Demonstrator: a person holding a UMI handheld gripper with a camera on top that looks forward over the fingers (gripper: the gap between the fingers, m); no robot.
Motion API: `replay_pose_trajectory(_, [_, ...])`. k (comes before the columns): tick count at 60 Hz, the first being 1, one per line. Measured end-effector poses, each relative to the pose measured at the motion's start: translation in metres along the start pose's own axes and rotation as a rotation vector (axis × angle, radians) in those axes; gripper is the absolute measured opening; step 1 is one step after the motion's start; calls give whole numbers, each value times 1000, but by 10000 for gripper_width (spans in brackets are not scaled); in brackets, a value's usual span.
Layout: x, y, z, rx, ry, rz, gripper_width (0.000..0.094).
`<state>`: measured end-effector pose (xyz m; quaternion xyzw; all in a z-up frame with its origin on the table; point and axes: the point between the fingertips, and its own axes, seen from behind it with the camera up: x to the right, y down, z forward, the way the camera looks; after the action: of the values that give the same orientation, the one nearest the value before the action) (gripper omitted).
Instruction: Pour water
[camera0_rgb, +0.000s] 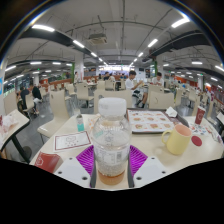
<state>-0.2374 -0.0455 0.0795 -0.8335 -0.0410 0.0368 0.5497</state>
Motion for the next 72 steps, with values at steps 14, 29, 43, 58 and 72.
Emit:
replay_pose_trajectory(14, [9, -81, -17, 68, -137, 298, 420])
replay_pose_trajectory(29, [63, -163, -12, 85, -388, 1047, 418])
replay_pose_trajectory(43, [122, -155, 20, 3, -523, 1721, 419])
replay_pose_trajectory(58, [147, -122, 43, -83, -544, 1993, 420])
replay_pose_trajectory(72, [154, -135, 36, -121, -514, 1705, 419])
